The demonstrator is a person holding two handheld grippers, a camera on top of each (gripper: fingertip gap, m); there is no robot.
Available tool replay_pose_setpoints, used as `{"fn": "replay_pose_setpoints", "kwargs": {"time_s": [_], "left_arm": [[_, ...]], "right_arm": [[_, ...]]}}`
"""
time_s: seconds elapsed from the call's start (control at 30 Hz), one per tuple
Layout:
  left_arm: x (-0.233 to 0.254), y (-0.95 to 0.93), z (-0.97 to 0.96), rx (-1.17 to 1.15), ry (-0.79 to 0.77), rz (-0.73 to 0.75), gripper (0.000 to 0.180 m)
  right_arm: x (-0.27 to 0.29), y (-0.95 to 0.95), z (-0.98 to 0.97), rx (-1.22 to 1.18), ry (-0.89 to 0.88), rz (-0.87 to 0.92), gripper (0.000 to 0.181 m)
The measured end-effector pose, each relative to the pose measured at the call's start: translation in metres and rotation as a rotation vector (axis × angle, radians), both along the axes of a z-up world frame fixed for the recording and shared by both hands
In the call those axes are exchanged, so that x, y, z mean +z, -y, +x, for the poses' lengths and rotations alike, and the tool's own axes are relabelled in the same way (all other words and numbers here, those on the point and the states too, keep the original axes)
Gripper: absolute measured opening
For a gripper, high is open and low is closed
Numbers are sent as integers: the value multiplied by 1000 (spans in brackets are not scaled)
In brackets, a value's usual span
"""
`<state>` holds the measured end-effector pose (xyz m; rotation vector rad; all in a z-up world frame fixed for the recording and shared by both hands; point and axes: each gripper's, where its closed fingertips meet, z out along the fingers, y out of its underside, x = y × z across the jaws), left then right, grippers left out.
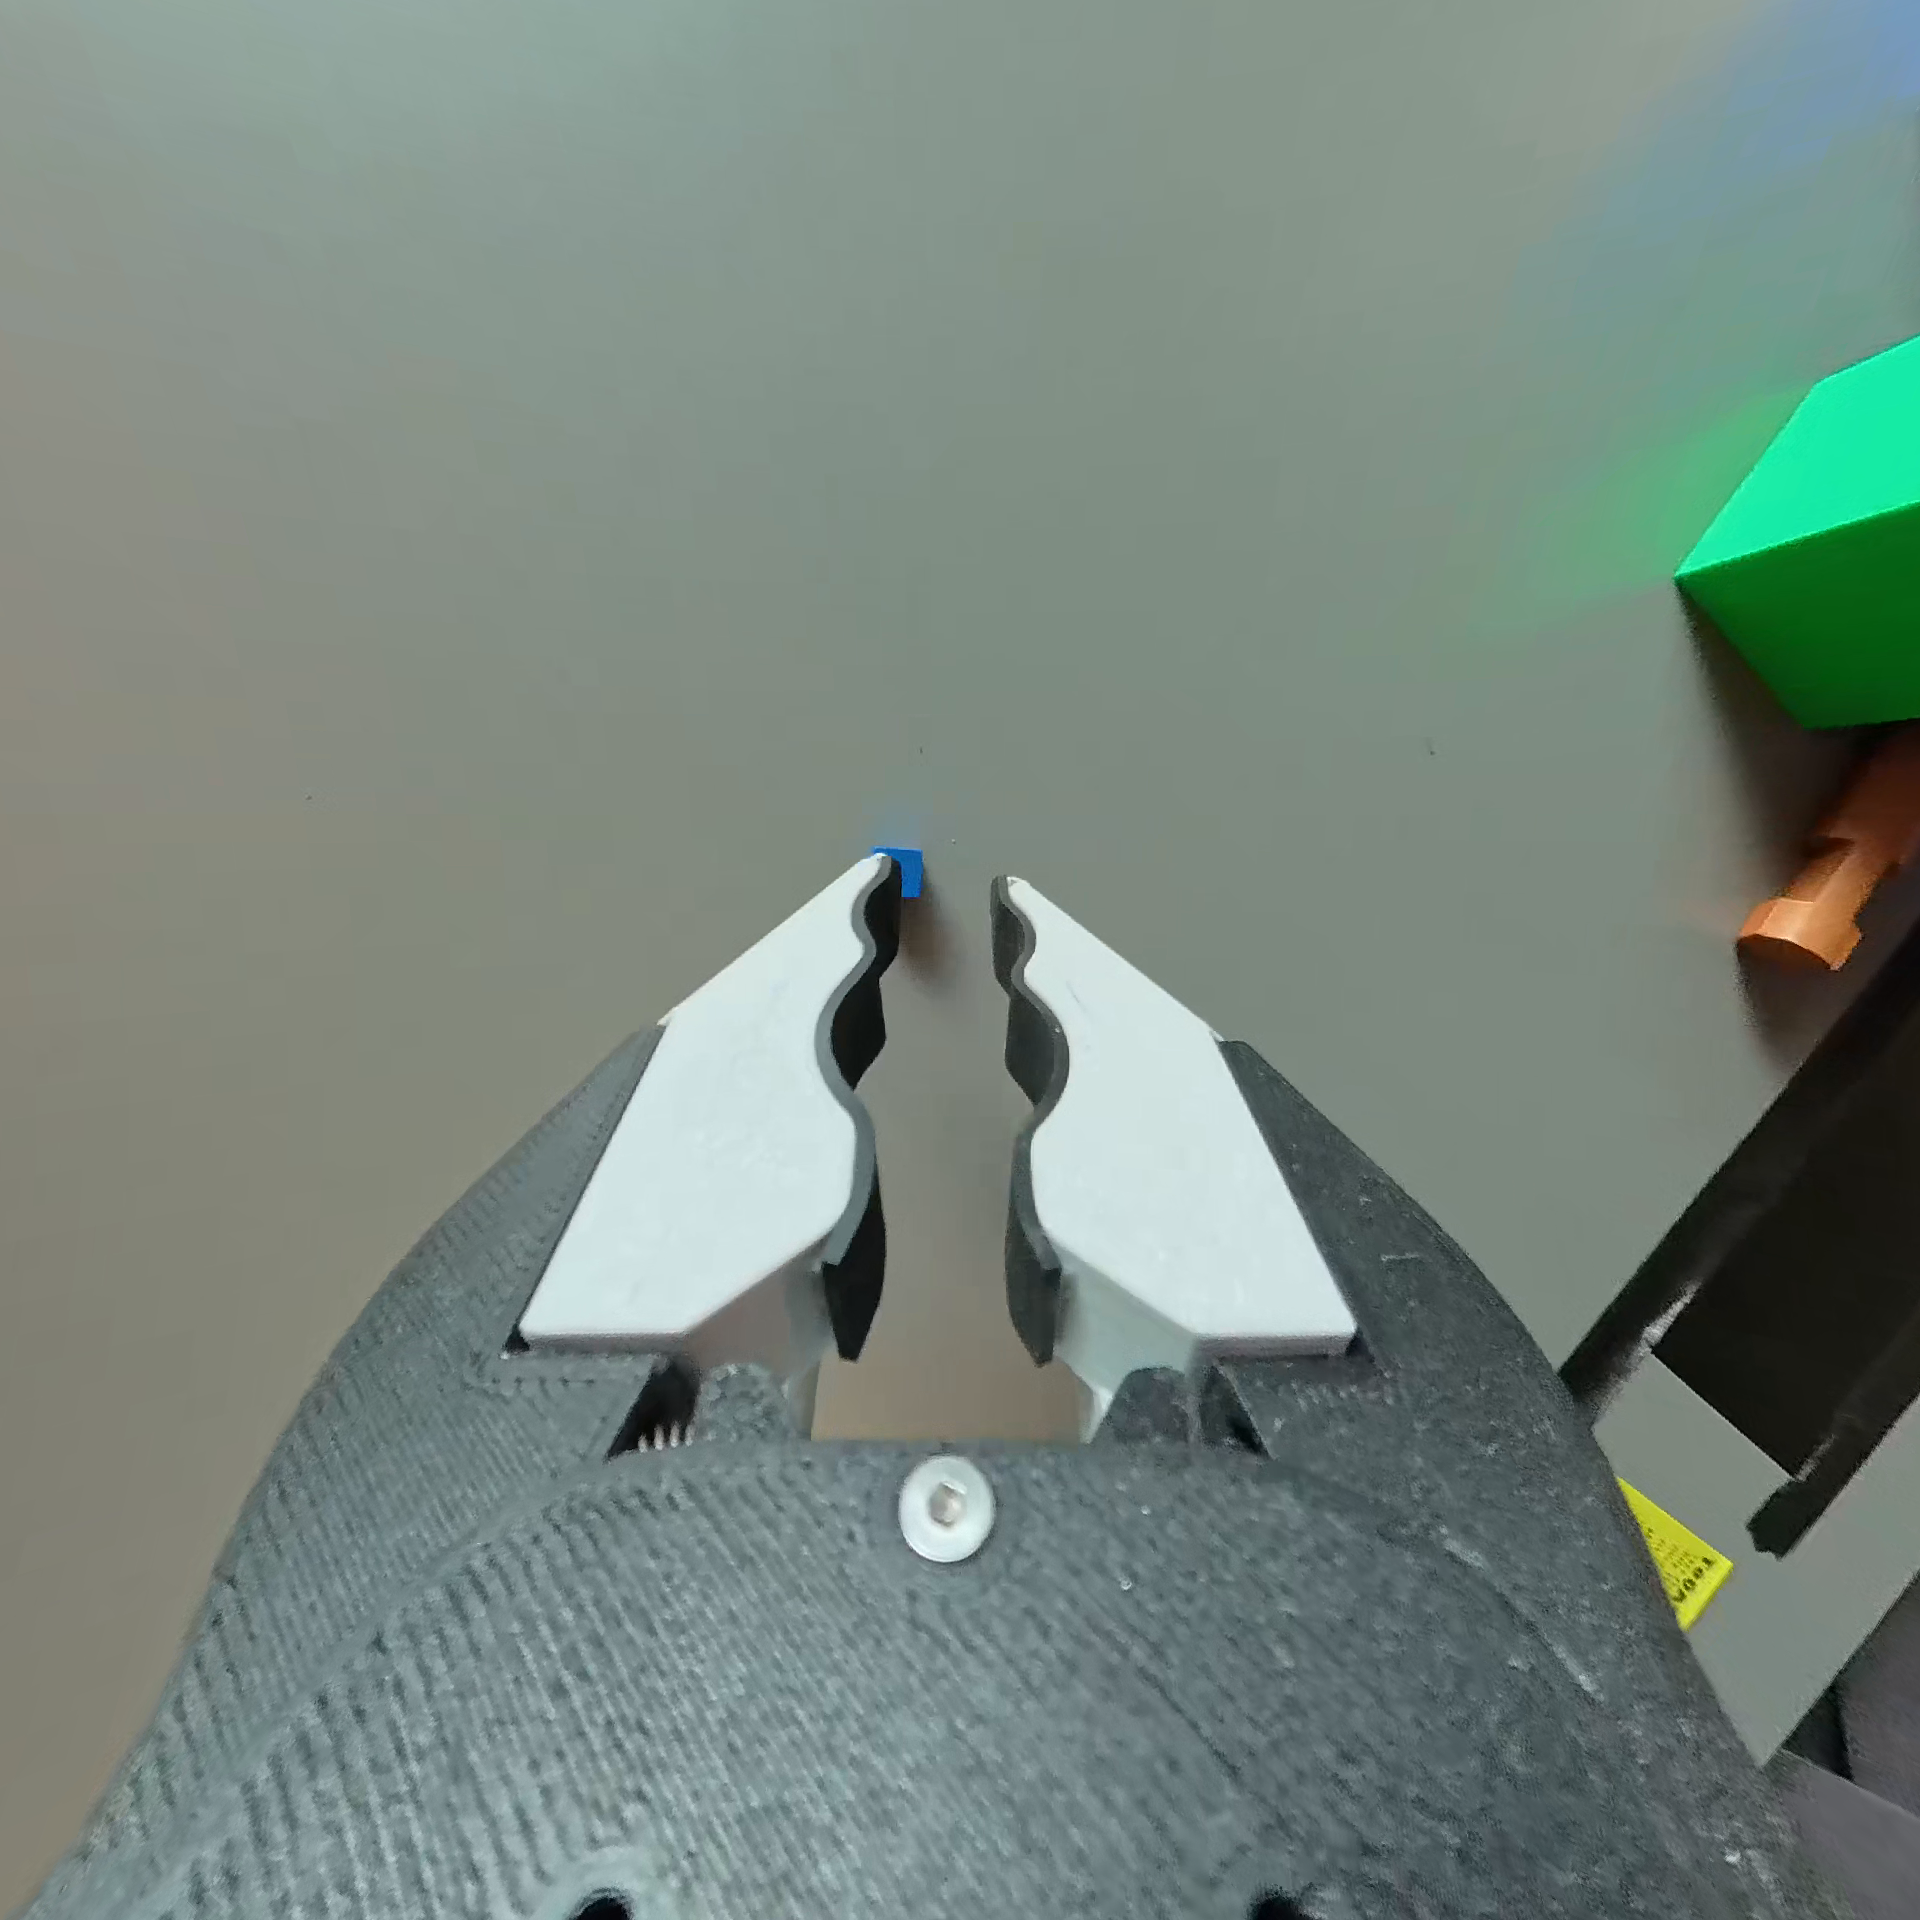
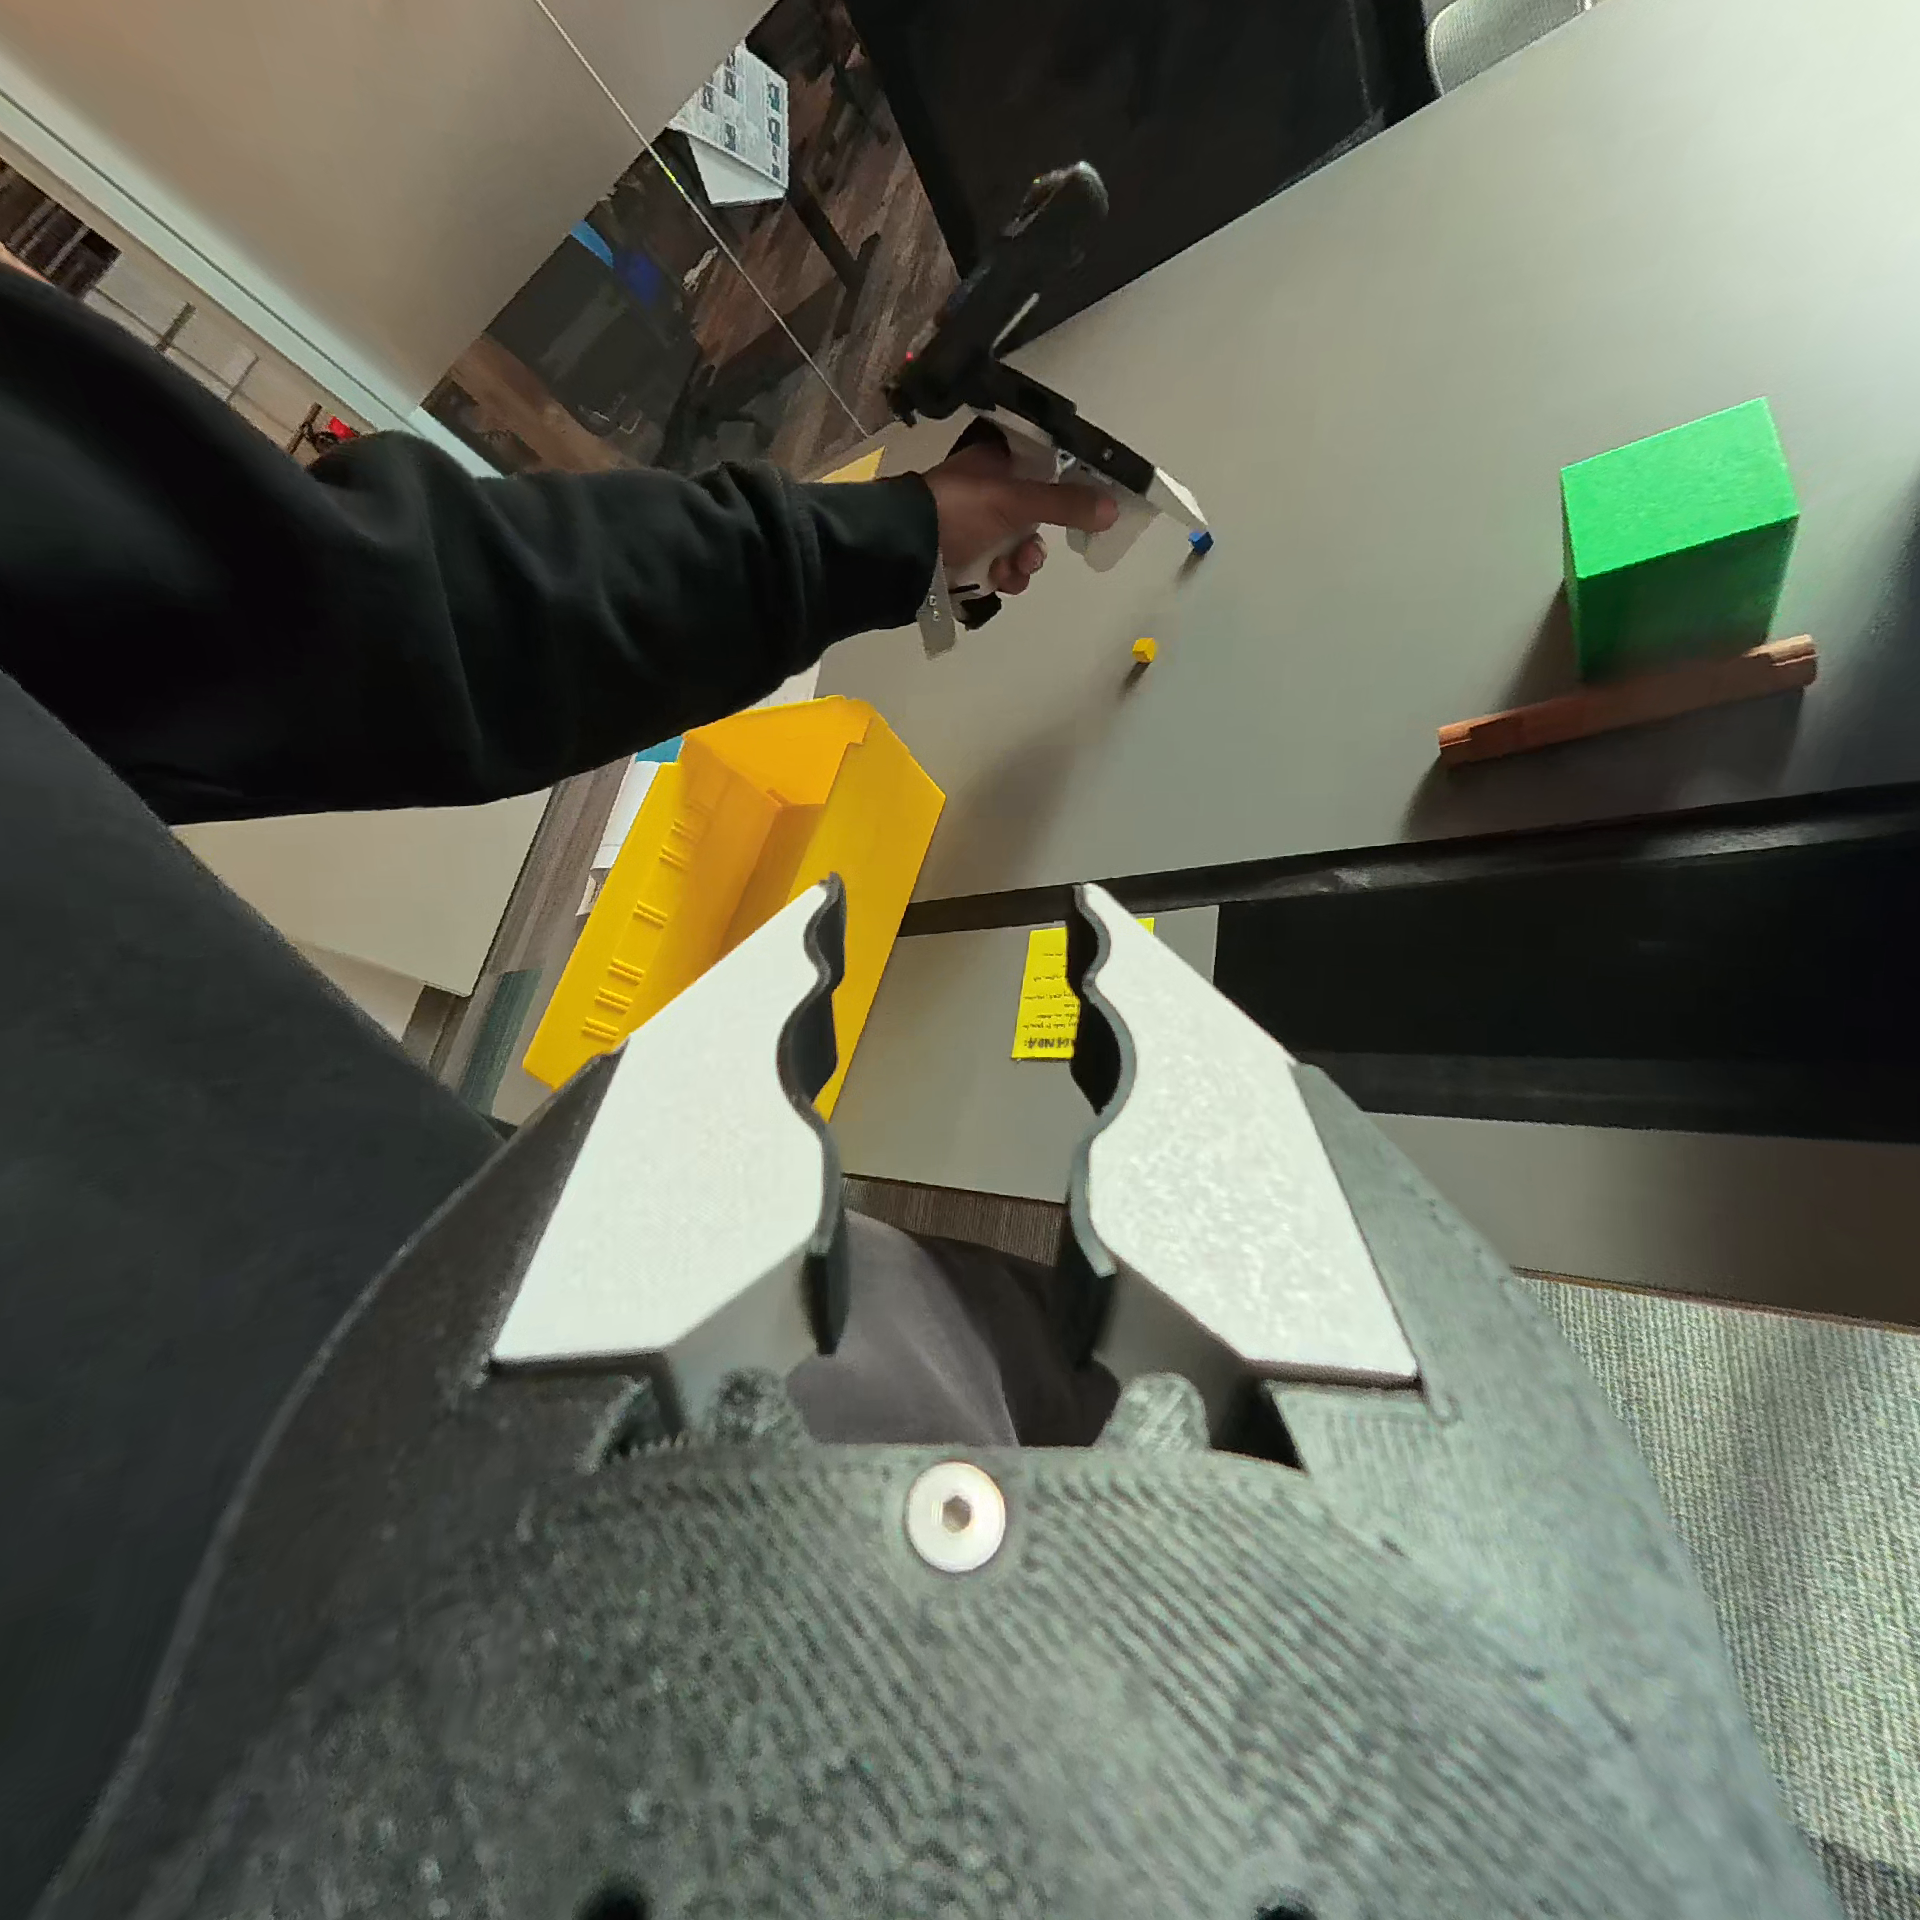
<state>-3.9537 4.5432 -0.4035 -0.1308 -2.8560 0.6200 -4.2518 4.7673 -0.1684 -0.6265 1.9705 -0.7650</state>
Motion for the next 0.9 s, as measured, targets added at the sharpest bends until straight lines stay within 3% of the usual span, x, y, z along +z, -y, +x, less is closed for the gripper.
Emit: {"fn": "replay_pose_setpoints", "kwargs": {"time_s": [0.17, 0.37, 0.47, 0.57, 0.9], "left_arm": [[-21, 2, 12, 24, 119, 47, 7], [21, 2, -1, 17, 6, -63, 7], [25, -35, -25, -123, -96, 59, 7], [13, -66, -24, -221, 6, 122, 7], [-9, -77, -23, -173, 12, 187, 7]], "right_arm": [[-1, -2, 4, 22, -16, -5, 42], [-2, 0, -3, -3, -11, 0, 42], [-1, 3, -5, -16, 5, 3, 41], [-1, 4, -6, -19, 10, 0, 41], [-5, -5, -3, 7, -9, -2, 40]]}}
